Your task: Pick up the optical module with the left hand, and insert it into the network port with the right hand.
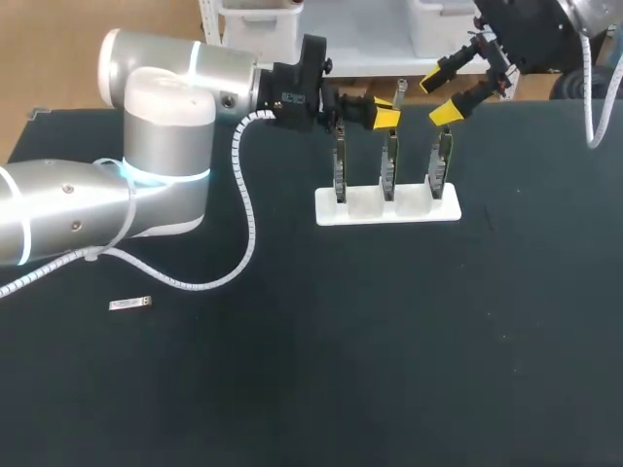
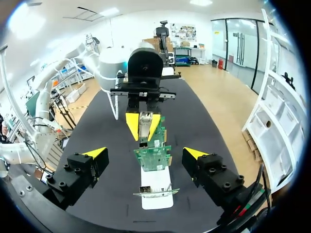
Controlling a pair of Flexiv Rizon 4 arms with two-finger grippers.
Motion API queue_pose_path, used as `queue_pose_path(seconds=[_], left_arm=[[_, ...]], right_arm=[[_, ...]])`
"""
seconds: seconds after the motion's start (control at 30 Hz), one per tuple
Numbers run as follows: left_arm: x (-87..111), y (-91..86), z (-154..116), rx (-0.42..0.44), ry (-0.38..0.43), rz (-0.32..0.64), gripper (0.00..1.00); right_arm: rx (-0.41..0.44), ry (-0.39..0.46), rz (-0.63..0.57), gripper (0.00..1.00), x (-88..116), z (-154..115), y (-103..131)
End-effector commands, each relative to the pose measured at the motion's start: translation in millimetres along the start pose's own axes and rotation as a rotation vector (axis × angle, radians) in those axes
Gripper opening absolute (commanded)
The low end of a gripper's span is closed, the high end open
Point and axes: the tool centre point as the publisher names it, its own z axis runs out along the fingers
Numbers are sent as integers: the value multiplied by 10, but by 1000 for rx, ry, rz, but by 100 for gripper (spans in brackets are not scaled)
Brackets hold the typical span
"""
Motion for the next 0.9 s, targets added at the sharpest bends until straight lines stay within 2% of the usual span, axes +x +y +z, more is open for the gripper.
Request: queue_pose_path(seconds=[0.03,0.43,0.9], left_arm=[[-7,19,5,3,3,-1,0],[-7,19,5,3,3,-1,0],[-7,19,5,3,3,-1,0]], right_arm=[[47,-9,-5,100,-22,11,86],[57,-51,-28,100,-140,84,44],[23,-95,-42,100,-204,129,-29]])
